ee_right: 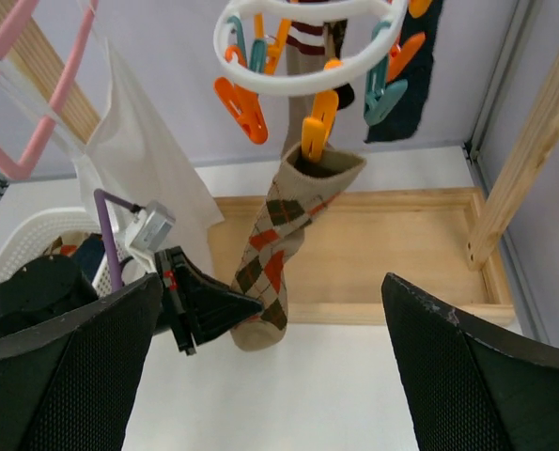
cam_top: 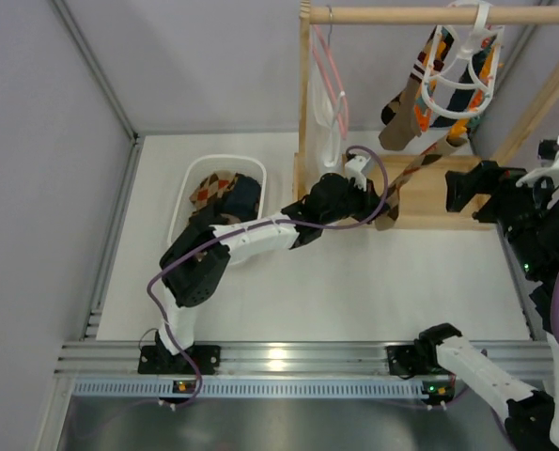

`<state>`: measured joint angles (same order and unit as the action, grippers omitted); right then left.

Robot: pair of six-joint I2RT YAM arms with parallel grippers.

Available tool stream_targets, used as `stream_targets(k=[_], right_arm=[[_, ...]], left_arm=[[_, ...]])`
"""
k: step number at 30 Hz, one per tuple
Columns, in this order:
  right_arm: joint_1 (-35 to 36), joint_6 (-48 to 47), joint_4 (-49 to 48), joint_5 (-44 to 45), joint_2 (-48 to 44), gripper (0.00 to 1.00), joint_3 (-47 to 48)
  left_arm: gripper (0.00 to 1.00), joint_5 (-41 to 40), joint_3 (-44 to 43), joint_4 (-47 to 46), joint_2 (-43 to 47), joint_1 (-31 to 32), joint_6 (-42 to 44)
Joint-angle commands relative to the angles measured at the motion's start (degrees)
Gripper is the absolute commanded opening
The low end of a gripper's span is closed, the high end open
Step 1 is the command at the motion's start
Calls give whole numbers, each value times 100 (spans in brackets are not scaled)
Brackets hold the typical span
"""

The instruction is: Remove the socks clipped to the hanger

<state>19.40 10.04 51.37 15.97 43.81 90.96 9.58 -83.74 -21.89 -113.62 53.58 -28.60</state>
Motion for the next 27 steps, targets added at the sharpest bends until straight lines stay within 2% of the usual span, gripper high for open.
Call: stream_targets(k=[1,4,7,12,16,21,27], right_arm=[[47,-116,13,-198,522,95,747],[38,-82,-110,-435,848,93,959],[46,-46,-434,-875,919,91,784],[46,-196,-1374,-2112,918,88,20],[38,-99,-1666,-2168,1322,77,36],[46,-73,-1754,-2151,2007,64,527],[38,-55,-1815,-1792,2535,60,967]], left_arm=[[0,210,331,-246,480,-111,-444],[0,307,682,-246,674,-295,-917],[0,421,912,-246,912,-550,-1279],[0,764,1123,-246,1096,-831,-1367],[0,870,1159,-246,1167,-867,-1376],[0,966,1176,-246,1202,-867,-1385],[0,1036,1167,-246,1176,-867,-1490]])
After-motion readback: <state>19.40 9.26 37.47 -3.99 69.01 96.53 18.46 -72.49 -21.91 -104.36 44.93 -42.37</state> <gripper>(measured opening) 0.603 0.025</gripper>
